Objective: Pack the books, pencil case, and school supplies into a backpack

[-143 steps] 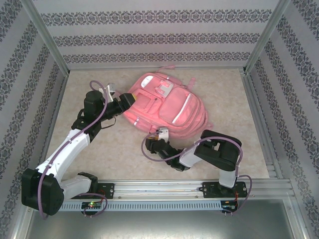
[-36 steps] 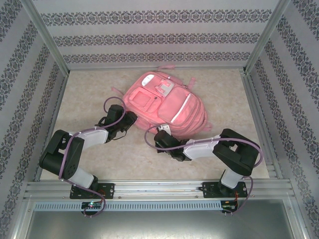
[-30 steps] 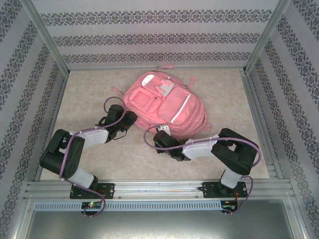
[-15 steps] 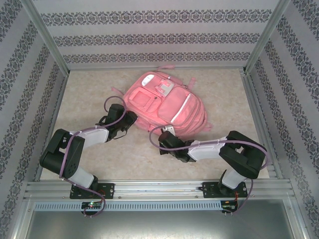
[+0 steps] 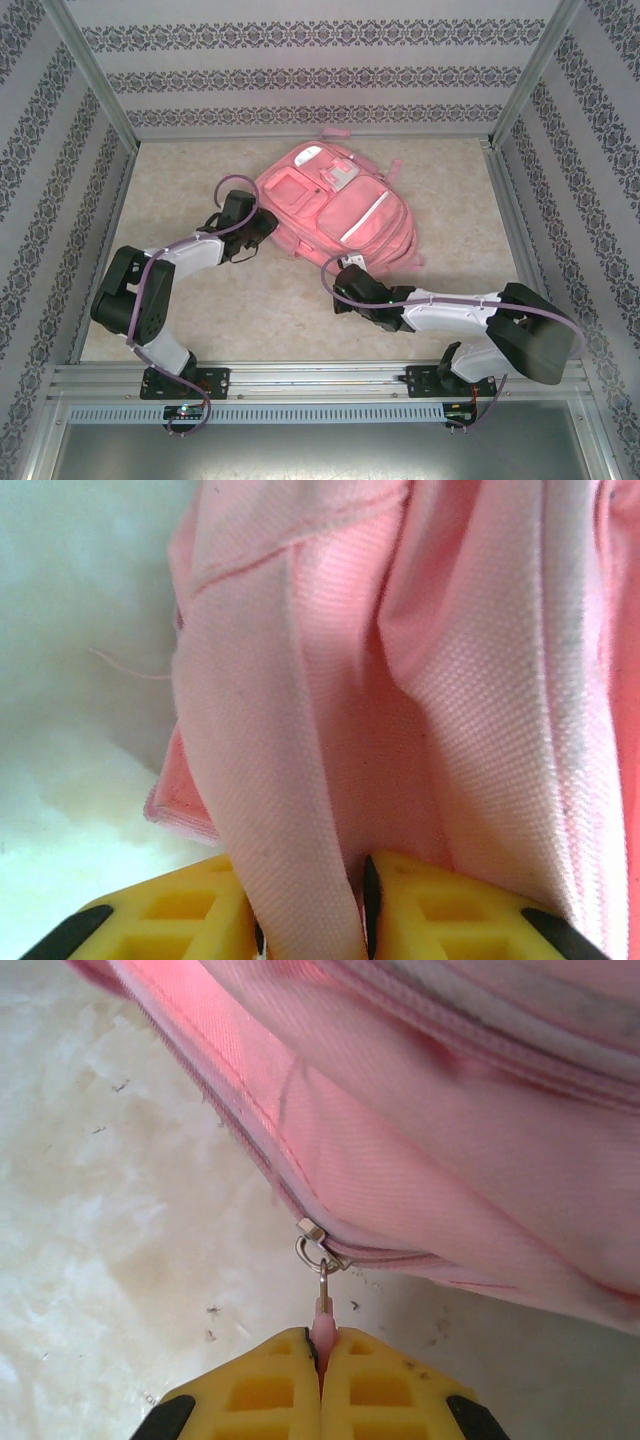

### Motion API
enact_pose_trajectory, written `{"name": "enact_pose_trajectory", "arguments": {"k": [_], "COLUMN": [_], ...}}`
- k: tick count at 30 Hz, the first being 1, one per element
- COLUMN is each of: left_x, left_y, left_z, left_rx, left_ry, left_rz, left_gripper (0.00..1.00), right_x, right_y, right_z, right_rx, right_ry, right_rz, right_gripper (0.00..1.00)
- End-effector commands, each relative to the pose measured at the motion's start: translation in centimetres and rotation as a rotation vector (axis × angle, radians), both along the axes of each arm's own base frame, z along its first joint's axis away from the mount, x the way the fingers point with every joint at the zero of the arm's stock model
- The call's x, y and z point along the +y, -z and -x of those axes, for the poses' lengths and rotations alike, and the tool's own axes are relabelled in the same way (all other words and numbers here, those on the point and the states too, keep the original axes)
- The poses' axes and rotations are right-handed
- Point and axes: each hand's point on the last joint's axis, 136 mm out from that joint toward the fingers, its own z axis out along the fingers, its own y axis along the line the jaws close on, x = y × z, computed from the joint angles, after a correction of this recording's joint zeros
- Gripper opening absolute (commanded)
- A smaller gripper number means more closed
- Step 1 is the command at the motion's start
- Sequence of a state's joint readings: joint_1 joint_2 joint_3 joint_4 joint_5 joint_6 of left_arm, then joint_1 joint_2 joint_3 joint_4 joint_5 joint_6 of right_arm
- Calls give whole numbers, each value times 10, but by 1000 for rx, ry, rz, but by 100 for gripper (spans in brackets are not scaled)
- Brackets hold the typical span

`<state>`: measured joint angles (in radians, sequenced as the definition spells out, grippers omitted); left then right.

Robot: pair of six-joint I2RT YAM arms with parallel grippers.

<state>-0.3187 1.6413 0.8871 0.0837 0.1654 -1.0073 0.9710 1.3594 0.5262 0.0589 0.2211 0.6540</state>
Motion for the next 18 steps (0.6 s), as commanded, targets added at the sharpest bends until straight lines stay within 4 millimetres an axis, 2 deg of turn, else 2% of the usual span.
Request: {"name": "enact_pose_trajectory", "arguments": {"k": [1, 4, 7, 10, 14, 18], "left_x": [25, 26, 21, 13, -15, -39], "left_y": [-12, -22, -27, -35, -39, -34], "left_z": [-19, -7, 15, 39, 67, 80], "left_rx": [-40, -42, -17, -32, -51, -67], "left_ry": [-48, -68, -75, -53, 15, 59], "left_rz": [-40, -5, 66, 105, 162, 201], "left_gripper": [37, 53, 58, 59, 56, 54], "right_x": [9, 32, 54, 73, 89, 96], "right_y": [-1, -9, -13, -13, -13, -17], "right_z": [12, 4, -2, -5, -6, -8], "right_rx": [34, 41, 68, 92, 103, 107], "right_ry": [-80, -92, -76, -76, -89, -82], "right_rz": [31, -6, -77, -121, -140, -178], "right_gripper": [0, 0, 0, 0, 0, 0]}}
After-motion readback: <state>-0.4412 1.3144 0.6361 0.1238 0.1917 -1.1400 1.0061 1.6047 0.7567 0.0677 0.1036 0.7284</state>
